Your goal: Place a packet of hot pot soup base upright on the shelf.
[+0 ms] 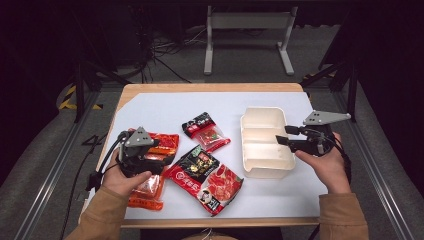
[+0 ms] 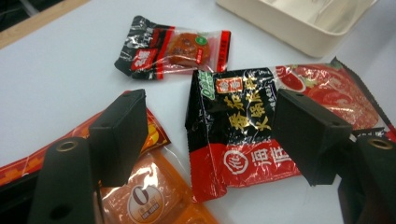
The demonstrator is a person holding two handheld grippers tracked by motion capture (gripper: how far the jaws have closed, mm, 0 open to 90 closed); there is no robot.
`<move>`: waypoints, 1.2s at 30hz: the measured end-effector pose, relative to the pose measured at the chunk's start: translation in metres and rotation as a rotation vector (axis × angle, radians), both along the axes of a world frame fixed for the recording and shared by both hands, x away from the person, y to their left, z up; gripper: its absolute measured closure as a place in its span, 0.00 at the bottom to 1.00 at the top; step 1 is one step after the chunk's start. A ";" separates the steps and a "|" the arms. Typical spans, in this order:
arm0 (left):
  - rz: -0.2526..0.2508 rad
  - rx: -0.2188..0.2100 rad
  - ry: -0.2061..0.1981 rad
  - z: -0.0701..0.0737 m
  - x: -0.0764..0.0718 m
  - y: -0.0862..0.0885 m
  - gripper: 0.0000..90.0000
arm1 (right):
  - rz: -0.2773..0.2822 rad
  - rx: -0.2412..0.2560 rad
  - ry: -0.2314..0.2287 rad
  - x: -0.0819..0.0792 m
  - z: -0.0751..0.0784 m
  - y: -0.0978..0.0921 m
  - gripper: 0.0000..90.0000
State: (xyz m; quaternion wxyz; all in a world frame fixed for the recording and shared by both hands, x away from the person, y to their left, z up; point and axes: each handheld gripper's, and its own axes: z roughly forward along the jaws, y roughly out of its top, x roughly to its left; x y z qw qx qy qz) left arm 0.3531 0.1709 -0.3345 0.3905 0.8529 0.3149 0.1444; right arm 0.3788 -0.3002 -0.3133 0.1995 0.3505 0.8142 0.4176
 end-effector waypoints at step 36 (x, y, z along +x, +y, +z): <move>0.024 0.083 0.162 -0.077 0.017 -0.021 0.48 | 0.012 -0.041 0.001 0.005 -0.007 0.008 0.49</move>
